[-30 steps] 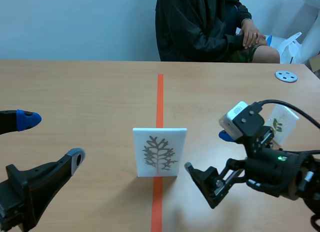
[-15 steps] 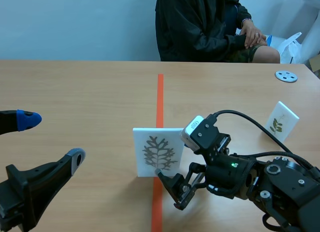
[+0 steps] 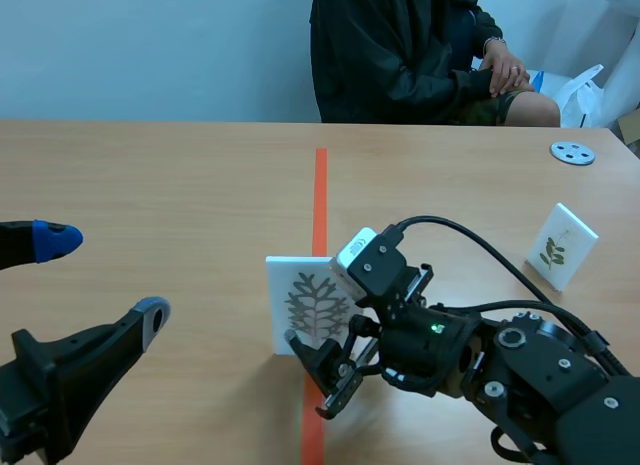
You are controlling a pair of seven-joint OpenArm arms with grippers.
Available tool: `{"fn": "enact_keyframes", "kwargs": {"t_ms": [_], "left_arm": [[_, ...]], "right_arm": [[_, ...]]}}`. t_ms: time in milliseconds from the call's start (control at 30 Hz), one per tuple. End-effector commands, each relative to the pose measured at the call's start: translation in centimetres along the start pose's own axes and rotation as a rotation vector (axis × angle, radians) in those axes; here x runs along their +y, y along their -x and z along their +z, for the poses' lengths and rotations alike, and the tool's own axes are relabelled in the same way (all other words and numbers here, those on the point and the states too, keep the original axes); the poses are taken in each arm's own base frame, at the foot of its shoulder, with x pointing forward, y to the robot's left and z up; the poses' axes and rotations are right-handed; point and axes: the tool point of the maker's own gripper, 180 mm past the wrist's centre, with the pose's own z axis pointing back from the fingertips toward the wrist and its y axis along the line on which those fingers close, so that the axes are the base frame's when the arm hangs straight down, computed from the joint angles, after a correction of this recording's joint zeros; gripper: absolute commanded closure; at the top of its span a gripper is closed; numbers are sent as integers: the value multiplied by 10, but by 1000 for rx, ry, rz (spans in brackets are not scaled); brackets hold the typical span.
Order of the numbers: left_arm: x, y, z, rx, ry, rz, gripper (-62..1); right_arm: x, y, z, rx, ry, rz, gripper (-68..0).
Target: Sort the leaf by its shape. The table is split by an orange tape line. A compound leaf with several leaflets goes to the left side, a simple leaf with one blade goes to the right side. Return to the home posture when a red brick is placed on the table.
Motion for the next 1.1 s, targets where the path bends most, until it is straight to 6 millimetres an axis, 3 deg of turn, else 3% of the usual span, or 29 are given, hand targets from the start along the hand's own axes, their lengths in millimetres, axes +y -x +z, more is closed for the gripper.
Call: {"fn": "enact_keyframes", "kwargs": {"t_ms": [0, 300, 567, 933, 1067], "left_arm": [[-2, -10, -1, -35, 8, -3, -623], [-2, -10, -1, -35, 8, -3, -623], [-2, -10, -1, -35, 8, -3, -623], [-2, -10, -1, -35, 8, -3, -623], [-2, -10, -1, -35, 8, -3, -623]], "right_arm": [[-8, -14, -3, -35, 2, 27, -452], [-9, -11, -1, -23, 0, 39, -413], [-12, -8, 2, -14, 1, 49, -281], [-12, -8, 3, -14, 1, 49, -40], [-12, -10, 3, -24, 2, 49, -11]]}}
